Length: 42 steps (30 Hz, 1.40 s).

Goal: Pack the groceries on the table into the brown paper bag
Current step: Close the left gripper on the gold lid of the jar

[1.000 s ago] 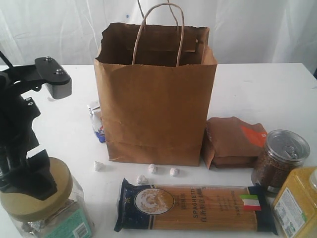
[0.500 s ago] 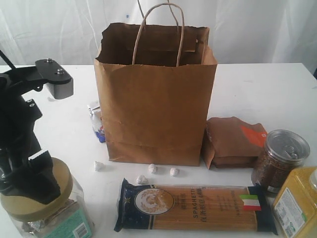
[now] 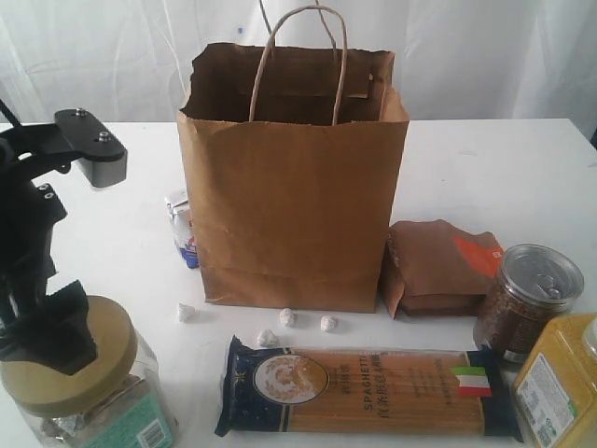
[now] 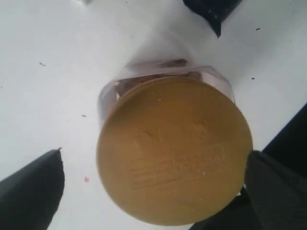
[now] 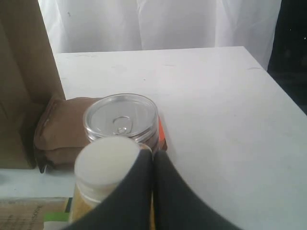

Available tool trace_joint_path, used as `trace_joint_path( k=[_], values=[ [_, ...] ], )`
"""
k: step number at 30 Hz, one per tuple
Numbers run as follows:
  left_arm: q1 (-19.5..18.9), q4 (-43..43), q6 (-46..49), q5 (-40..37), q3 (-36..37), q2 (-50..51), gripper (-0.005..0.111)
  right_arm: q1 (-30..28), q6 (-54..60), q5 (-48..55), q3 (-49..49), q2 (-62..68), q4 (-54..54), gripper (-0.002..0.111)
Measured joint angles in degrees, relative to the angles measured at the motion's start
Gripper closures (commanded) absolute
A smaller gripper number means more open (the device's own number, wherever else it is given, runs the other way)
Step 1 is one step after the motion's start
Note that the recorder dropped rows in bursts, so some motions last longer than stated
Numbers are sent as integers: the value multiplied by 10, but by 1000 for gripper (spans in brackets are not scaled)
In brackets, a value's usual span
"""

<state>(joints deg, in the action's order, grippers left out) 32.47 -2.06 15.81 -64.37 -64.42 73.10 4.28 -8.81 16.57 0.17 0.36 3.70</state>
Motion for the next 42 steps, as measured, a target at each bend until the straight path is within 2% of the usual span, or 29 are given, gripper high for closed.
trace_joint_path(
  k=[24,42],
  values=[
    [0,-13,-22,-1,0,0,1,0,0,0,0,0,0,108],
    [0,-56,-50,-1,8,0,1,0,0,0,0,0,0,108]
  ],
)
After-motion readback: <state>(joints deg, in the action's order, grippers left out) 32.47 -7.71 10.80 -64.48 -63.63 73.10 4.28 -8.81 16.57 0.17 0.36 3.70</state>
